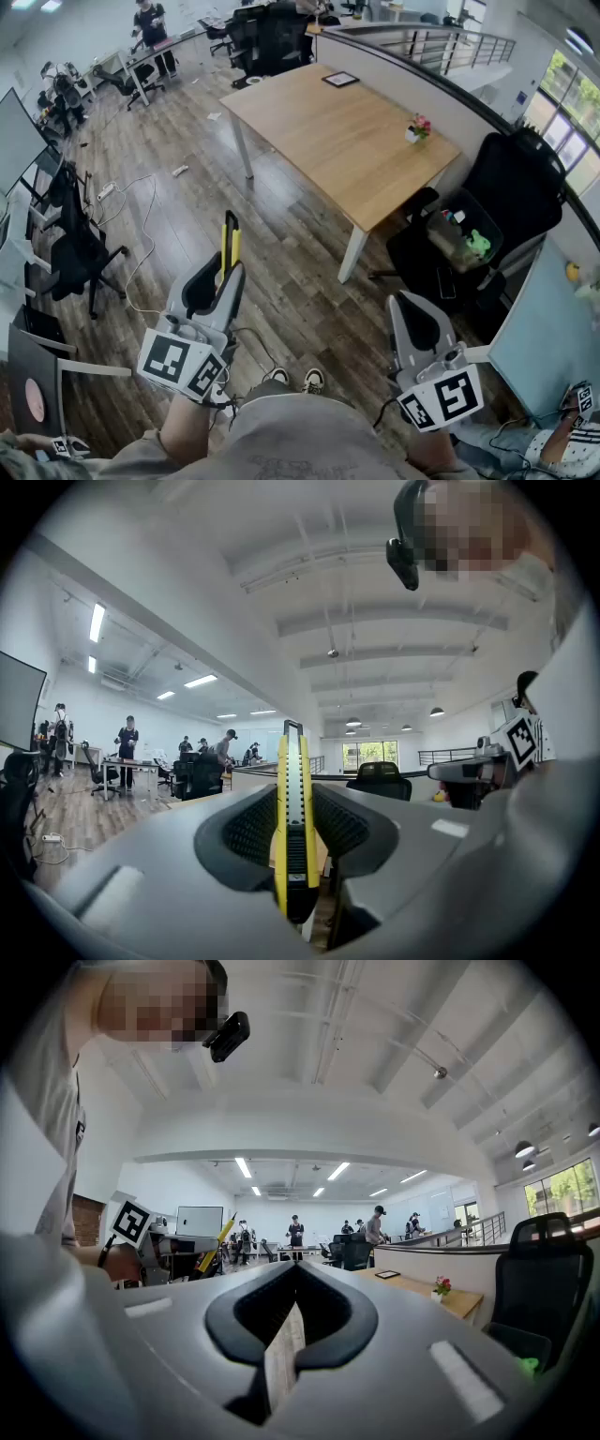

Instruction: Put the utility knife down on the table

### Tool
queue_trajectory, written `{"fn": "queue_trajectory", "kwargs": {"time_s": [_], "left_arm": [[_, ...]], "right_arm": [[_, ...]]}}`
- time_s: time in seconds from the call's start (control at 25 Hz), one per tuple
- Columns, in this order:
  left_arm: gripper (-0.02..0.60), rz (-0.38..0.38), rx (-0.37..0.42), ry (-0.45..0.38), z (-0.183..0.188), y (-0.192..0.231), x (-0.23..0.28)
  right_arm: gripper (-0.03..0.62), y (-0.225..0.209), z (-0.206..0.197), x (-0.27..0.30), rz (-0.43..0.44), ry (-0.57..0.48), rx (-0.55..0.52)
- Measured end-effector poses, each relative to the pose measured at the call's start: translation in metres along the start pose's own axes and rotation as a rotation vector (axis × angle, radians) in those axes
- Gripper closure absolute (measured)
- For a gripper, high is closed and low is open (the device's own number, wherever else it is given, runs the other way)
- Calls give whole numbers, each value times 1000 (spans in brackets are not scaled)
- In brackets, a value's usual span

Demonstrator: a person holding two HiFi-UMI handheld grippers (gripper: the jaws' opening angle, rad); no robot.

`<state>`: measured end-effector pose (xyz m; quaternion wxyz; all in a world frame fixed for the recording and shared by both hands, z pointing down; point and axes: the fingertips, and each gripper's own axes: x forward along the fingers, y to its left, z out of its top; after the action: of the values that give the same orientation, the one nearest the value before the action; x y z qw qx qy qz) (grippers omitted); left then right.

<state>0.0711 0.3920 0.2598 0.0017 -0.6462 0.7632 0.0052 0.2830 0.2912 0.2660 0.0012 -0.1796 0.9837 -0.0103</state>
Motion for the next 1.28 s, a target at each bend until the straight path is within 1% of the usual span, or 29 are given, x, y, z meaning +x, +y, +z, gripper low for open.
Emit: {"fn": "queue_trajectory", "kwargs": {"time_s": [0.44, 0.72, 0.84, 1.0, 1.16, 1.28], "left_arm": [[469, 2, -3, -4, 1, -7, -3], [468, 2, -14, -1, -2, -15, -1], [468, -4, -6, -6, 1, -15, 5], [469, 2, -16, -16, -1, -9, 13], [468, -20, -18, -18, -2, -4, 29], [469, -20, -15, -14, -3, 6, 44]], "right_arm": [[583, -5, -2, -8, -6, -8, 13], [583, -10, -10, -10, 0, 13, 19], [583, -16, -11, -9, -17, 14, 20], [583, -22, -13, 1, -19, 26, 11], [583, -30, -14, 18, -21, 33, 15], [583, -38, -16, 35, -17, 39, 18]]}}
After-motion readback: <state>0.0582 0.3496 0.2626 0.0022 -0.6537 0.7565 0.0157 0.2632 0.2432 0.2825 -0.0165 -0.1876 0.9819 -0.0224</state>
